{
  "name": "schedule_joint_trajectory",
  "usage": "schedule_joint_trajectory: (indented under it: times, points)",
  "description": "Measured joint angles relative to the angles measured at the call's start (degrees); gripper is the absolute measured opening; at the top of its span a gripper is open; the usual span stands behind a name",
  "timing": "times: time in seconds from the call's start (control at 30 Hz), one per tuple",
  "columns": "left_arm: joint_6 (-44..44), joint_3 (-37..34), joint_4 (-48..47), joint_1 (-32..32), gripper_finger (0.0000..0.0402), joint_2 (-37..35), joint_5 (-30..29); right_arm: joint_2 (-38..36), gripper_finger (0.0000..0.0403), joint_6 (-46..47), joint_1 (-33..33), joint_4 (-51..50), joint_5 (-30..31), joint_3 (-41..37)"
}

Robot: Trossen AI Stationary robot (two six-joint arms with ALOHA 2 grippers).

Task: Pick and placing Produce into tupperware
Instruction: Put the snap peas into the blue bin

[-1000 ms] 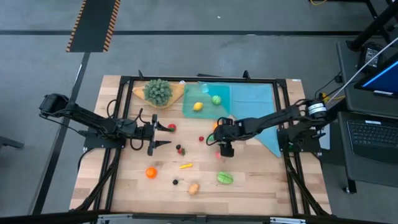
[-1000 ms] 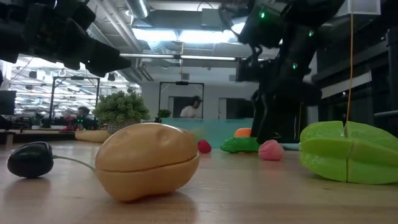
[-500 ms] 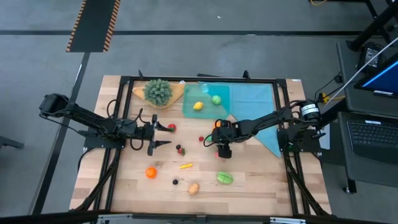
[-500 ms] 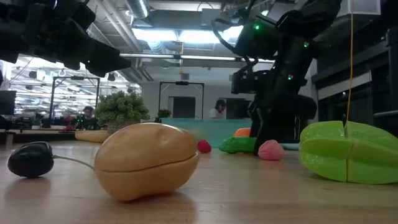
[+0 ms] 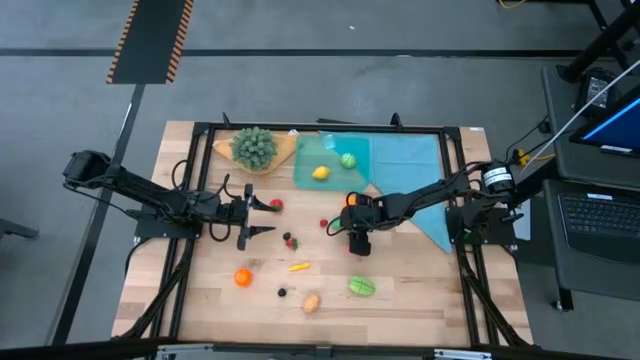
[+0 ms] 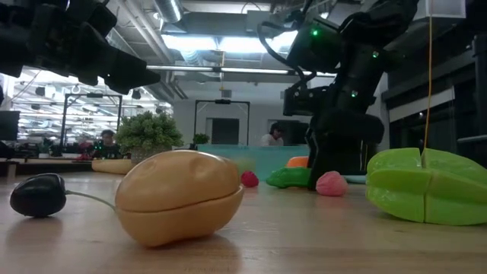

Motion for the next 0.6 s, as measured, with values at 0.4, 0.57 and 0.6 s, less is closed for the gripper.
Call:
schedule_joint_trajectory:
  times: [0.4,0.57,0.6]
  points:
    - [-0.3,0.0,0.0,0.0,0.0237,0.0,0.0,-0.1,0.0117,1.6,0.0,0.8,-0.5,0.0]
    - [-0.3,0.0,0.0,0.0,0.0237,0.0,0.0,0.0,0.0133,1.6,0.0,0.0,-0.6,0.8]
    - [-0.3,0.0,0.0,0.0,0.0237,0.0,0.0,0.1,0.0136,1.5,0.0,-0.4,-0.6,1.2]
